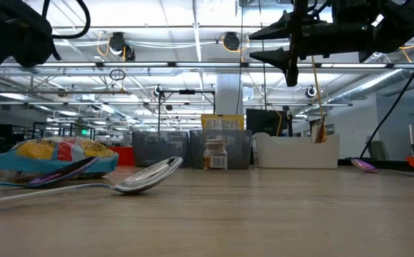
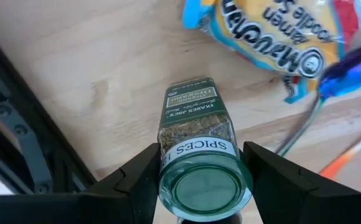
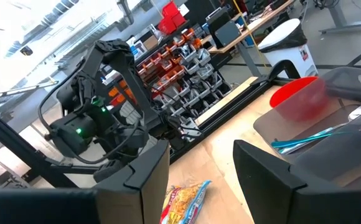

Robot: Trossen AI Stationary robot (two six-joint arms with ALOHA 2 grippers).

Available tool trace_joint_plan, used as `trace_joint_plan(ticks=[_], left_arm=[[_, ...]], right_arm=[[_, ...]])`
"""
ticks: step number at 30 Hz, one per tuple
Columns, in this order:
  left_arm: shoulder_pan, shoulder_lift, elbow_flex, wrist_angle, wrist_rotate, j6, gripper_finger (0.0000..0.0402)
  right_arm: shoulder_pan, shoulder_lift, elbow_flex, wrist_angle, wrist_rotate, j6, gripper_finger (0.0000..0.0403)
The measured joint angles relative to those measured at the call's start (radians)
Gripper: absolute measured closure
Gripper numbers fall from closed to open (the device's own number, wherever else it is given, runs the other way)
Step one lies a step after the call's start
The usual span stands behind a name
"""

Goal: Pick & Place Food Item
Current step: Put the green seasoning bottle into the white bin

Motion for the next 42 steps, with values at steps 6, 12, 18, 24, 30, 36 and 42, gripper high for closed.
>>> trace_joint_plan(ticks=[6, 12, 18, 24, 30, 36, 42], left_arm=[[0.027, -0.038, 0.000, -0.064, 0.002, 0.026, 0.0191], [0.047, -0.105, 0.000, -0.109, 0.001, 0.037, 0.0191], [0.070, -0.155, 0.001, -0.117, -0.013, 0.062, 0.0191], [0.099, -0.188, 0.001, -0.121, -0.014, 0.111, 0.0191], [0.142, -0.211, 0.002, -0.144, 0.001, 0.171, 0.0191], [0.216, -0.213, 0.084, -0.206, -0.037, 0.305, 0.0191], [0.325, -0.191, 0.211, -0.279, -0.082, 0.469, 0.0191]], right_arm=[[0.000, 0.000, 0.000, 0.000, 0.000, 0.000, 0.0232], [0.000, 0.000, 0.000, 0.000, 0.000, 0.000, 0.0232], [0.000, 0.000, 0.000, 0.000, 0.000, 0.000, 0.0232], [0.000, 0.000, 0.000, 0.001, 0.000, 0.001, 0.0232], [0.000, 0.000, 0.000, 0.001, 0.000, 0.001, 0.0232], [0.000, 0.000, 0.000, 0.001, -0.003, -0.017, 0.0232], [0.001, 0.000, 0.007, -0.049, -0.102, -0.099, 0.0232]])
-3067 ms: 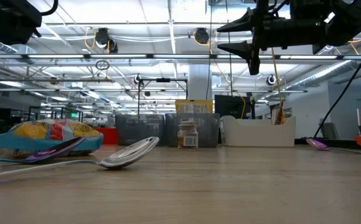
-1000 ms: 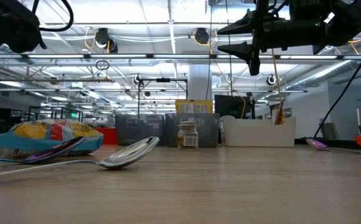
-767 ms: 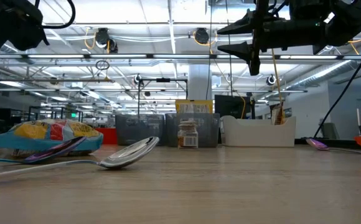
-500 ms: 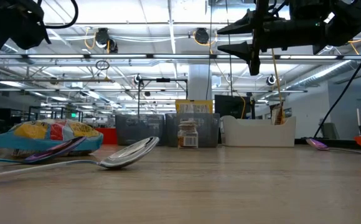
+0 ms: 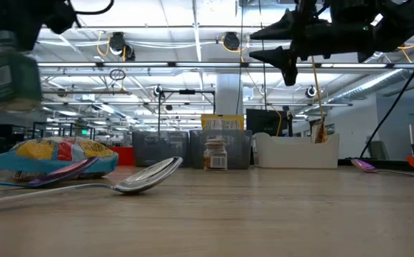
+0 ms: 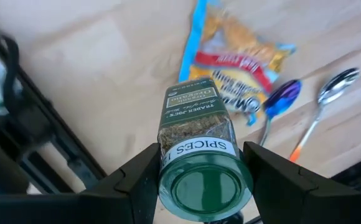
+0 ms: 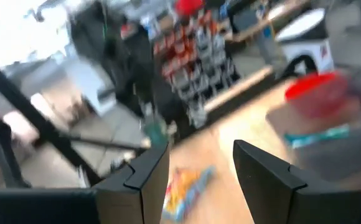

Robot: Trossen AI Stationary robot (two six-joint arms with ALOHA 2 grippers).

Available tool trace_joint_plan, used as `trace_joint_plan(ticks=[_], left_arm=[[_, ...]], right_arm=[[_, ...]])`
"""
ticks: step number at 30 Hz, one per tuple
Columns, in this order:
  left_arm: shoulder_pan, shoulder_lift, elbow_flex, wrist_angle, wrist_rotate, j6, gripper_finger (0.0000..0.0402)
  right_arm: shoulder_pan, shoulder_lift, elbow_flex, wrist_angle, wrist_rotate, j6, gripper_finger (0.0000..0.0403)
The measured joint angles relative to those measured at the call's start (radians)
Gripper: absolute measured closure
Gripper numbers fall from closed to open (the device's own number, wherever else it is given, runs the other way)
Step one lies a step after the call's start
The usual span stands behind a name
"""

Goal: Pick & Place Food Item
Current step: Put the green seasoning bottle into the white bin

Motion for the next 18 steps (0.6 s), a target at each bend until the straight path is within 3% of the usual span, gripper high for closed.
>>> trace_joint_plan(ticks=[7, 11, 18], left_arm=[[0.132, 0.157, 0.167, -0.078, -0.005, 0.279, 0.0191], [0.193, 0.291, 0.289, -0.082, -0.020, 0.446, 0.0191], [0.240, 0.530, 0.538, -0.082, -0.042, 0.675, 0.0191]], right_arm=[[0.025, 0.012, 0.162, -0.405, -0.080, -0.216, 0.0232], [0.046, 0.016, 0.215, -0.439, -0.080, -0.313, 0.0232], [0.048, 0.025, 0.217, -0.475, -0.080, -0.319, 0.0232]])
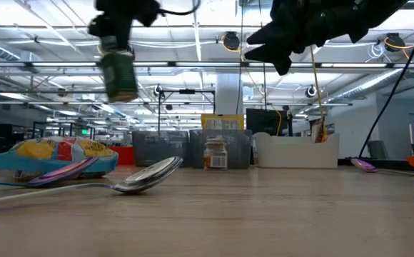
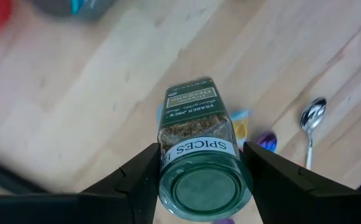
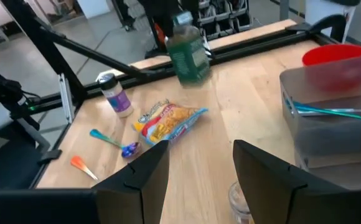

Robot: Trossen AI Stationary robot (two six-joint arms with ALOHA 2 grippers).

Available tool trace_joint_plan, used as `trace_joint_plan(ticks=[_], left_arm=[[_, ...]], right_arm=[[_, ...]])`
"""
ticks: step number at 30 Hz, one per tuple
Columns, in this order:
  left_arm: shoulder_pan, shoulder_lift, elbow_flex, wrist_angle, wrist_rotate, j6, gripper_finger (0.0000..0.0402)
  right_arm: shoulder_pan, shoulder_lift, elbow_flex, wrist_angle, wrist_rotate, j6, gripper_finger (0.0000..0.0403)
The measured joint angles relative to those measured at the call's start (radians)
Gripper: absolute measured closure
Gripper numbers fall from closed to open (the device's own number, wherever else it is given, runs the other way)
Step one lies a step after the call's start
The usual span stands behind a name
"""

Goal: Pick & Place Food Item
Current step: Put the green seasoning bottle into the white bin

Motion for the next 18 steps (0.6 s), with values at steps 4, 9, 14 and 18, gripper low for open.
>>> trace_joint_plan(ticks=[4, 9, 14, 18], left_arm=[[0.000, 0.120, 0.135, -0.001, 0.000, 0.110, 0.0191], [0.000, 0.236, 0.298, -0.033, 0.014, 0.205, 0.0191], [-0.008, 0.326, 0.465, -0.073, 0.013, 0.255, 0.0191], [-0.024, 0.375, 0.579, -0.072, 0.013, 0.284, 0.0191]], right_arm=[[0.010, 0.000, -0.026, 0.002, 0.001, -0.019, 0.0232], [0.039, 0.015, -0.073, 0.056, 0.002, -0.047, 0.0232], [0.052, 0.063, -0.102, 0.202, 0.003, 0.044, 0.0214], [0.053, 0.109, -0.105, 0.291, 0.000, 0.094, 0.0178]])
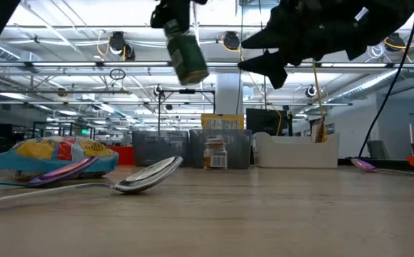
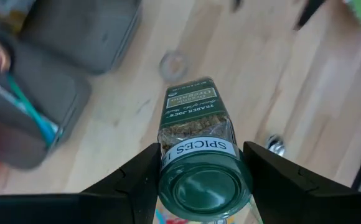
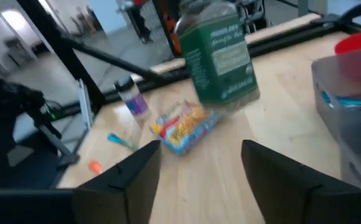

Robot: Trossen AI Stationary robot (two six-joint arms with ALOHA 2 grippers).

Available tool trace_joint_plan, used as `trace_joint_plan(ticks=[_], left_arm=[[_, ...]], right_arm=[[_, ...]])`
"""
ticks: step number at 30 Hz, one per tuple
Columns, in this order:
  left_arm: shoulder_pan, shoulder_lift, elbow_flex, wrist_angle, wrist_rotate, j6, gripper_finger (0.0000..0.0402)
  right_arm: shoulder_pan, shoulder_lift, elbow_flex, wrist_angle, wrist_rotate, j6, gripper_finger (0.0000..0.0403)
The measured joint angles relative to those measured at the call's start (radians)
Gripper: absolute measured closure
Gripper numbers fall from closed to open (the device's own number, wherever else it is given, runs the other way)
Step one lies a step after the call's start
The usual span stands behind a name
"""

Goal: Pick & Place Food Item
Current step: Put the green seasoning bottle into the white bin

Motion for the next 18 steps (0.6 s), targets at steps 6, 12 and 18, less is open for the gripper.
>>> trace_joint_plan(ticks=[6, 12, 18], left_arm=[[-0.022, 0.040, 0.086, 0.001, 0.016, 0.036, 0.0191], [-0.051, 0.040, 0.087, 0.004, 0.031, 0.069, 0.0191], [-0.085, 0.040, 0.087, 0.072, 0.015, 0.111, 0.0191]], right_arm=[[0.006, 0.047, 0.000, 0.082, 0.001, 0.017, 0.0119], [0.012, 0.077, 0.000, 0.191, 0.002, 0.011, 0.0083], [0.012, 0.079, 0.015, 0.200, -0.007, 0.050, 0.0068]])
